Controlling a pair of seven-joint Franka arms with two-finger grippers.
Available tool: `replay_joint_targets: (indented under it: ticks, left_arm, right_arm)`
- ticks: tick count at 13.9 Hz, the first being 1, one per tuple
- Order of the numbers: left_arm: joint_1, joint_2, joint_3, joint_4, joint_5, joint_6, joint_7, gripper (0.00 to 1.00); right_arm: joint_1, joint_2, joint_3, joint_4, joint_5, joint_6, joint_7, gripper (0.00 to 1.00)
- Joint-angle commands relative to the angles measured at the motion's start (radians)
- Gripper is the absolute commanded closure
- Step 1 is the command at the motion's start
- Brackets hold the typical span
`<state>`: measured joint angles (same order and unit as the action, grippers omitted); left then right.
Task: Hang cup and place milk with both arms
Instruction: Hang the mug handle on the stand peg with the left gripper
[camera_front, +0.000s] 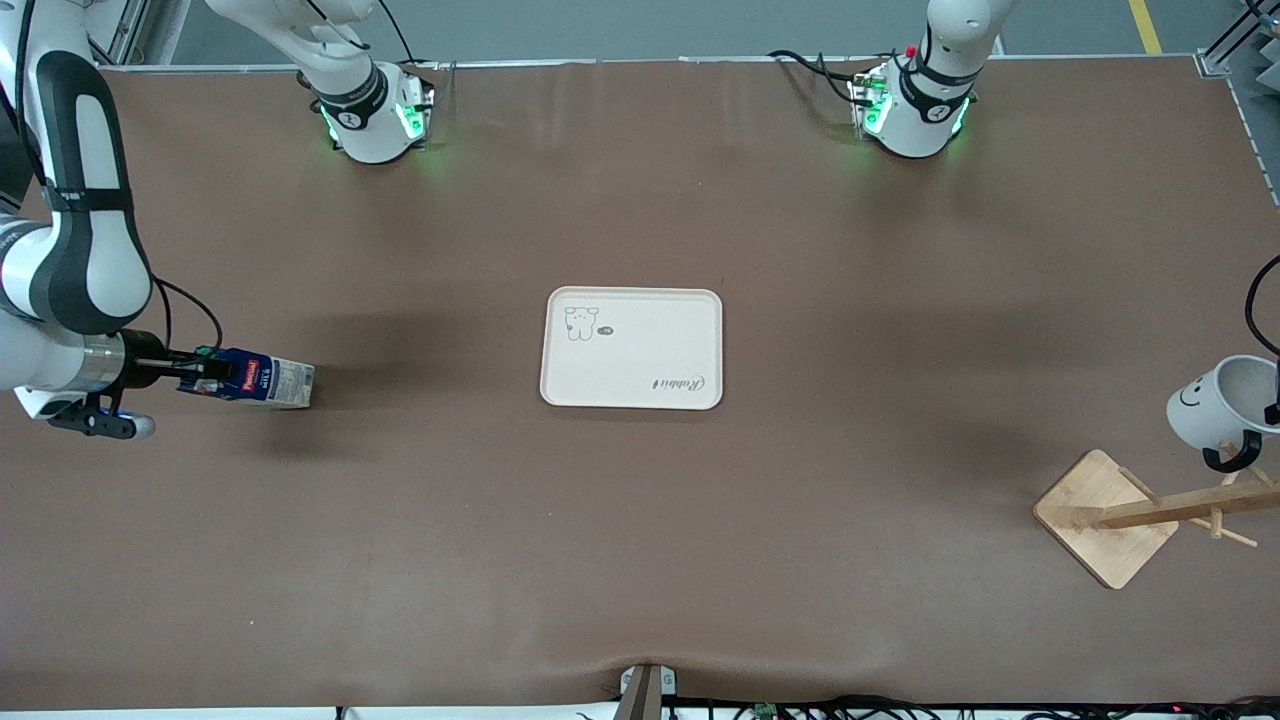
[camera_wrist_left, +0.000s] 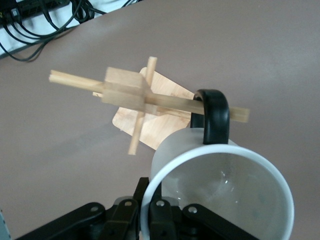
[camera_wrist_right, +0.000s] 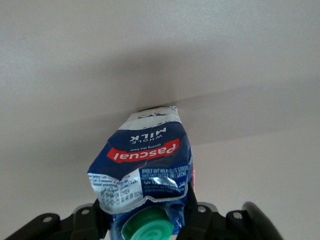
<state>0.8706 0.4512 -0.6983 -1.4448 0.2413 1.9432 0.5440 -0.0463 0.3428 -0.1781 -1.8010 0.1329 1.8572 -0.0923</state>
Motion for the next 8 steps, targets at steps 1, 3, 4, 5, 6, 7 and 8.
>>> replay_joint_targets:
  ticks: [1, 3, 4, 5, 6, 7, 8]
  left_arm:
    - [0.007, 0.017, -0.007, 0.021, -0.020, 0.016, 0.031, 1.00]
    - [0.001, 0.020, -0.007, 0.038, -0.020, 0.017, 0.027, 0.27]
    - [-0.002, 0.018, -0.010, 0.040, -0.020, 0.016, 0.021, 0.00]
    - [-0.004, 0.012, -0.013, 0.040, -0.020, 0.016, -0.004, 0.00]
    - [-0.002, 0.007, -0.015, 0.040, -0.016, 0.011, -0.033, 0.00]
    - [-0.002, -0.008, -0.015, 0.040, -0.017, 0.007, -0.044, 0.00]
    - [-0.002, -0.025, -0.016, 0.037, -0.019, 0.000, -0.055, 0.00]
  right_arm:
    - [-0.024, -0.024, 0.016, -0.026, 0.002, 0.008, -0.001, 0.44]
    - [-0.023, -0.024, 0.016, -0.024, 0.002, 0.005, -0.012, 0.00]
    - [-0.023, -0.024, 0.016, -0.021, 0.002, 0.004, -0.012, 0.00]
    - [-0.023, -0.024, 0.016, -0.020, 0.002, 0.003, -0.010, 0.00]
    - [-0.023, -0.024, 0.016, -0.018, 0.002, 0.002, -0.010, 0.00]
    - [-0.023, -0.024, 0.016, -0.018, 0.002, 0.002, -0.010, 0.00]
    - [-0.024, -0.024, 0.016, -0.018, 0.002, 0.002, -0.009, 0.00]
